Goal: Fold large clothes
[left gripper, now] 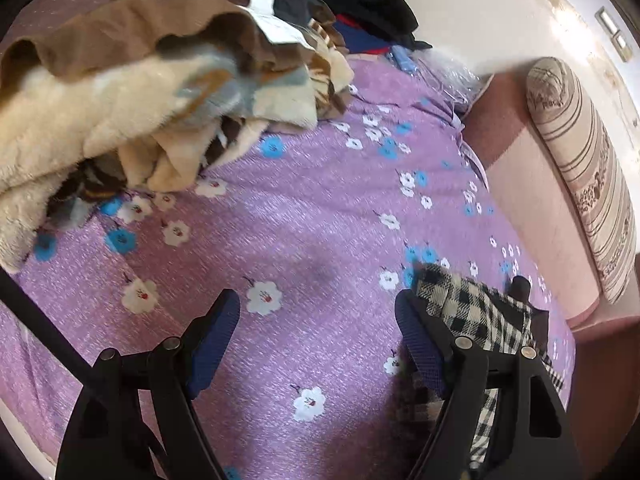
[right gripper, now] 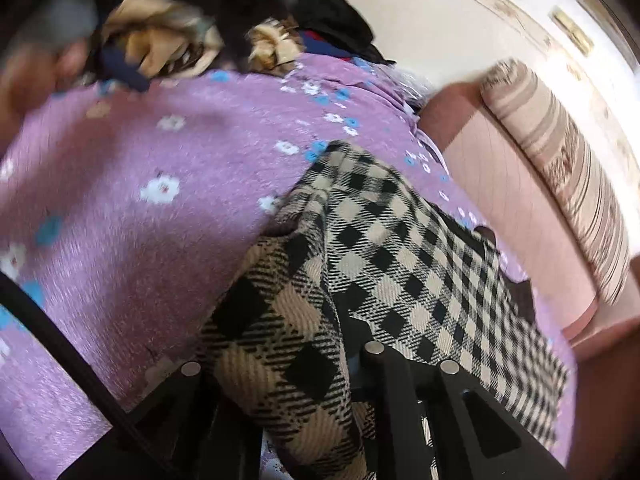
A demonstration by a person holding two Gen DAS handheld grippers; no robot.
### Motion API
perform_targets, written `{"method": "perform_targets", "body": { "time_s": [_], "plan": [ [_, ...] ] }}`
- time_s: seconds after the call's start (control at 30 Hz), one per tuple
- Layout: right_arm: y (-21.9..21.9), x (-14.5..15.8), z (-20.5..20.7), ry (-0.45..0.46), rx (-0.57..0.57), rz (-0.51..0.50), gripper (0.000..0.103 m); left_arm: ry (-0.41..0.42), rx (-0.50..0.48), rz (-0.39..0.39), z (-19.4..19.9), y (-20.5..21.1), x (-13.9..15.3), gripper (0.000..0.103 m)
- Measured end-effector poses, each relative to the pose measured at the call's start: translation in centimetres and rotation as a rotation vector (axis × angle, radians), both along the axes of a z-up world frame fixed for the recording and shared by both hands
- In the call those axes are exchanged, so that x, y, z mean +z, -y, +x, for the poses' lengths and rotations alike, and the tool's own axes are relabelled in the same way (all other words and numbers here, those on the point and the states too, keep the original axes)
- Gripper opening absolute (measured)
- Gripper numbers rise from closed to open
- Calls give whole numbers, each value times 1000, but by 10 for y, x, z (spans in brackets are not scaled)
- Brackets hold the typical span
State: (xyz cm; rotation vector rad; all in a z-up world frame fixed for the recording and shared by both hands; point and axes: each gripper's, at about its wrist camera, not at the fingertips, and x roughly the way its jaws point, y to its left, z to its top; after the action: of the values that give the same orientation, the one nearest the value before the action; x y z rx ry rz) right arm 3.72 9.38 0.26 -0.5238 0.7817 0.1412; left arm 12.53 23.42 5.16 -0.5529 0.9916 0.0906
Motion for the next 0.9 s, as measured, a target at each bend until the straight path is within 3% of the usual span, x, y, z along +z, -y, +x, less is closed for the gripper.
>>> {"method": "perform_targets", "body": {
  "time_s": [0.13, 0.23, 0.33, 0.5, 0.63, 0.73, 0.9],
  "plan": [
    [31, 28, 8, 1, -85, 161, 11, -8, -50, -45, -1, 19, -5, 79],
    [77, 56, 15, 11, -185, 314, 10, -6, -125, -78, -3, 49, -7, 79],
    [144, 82, 9, 51, -302, 454, 10, 4, -221, -53, -7, 90, -6, 79],
    [262, 103, -31, 128, -495, 565, 10, 21, -417, 1, -27, 164, -6, 79],
    [349, 86, -73, 119, -678, 625, 10, 31, -547, 10, -43, 220, -5, 79],
    [397, 51, -99, 39, -781, 684, 10, 2, -601, -31, -48, 253, -10, 79],
    [423, 8, -121, -94, -791, 806, 13, -6, -660, -28, -60, 300, -13, 79]
  ]
}}
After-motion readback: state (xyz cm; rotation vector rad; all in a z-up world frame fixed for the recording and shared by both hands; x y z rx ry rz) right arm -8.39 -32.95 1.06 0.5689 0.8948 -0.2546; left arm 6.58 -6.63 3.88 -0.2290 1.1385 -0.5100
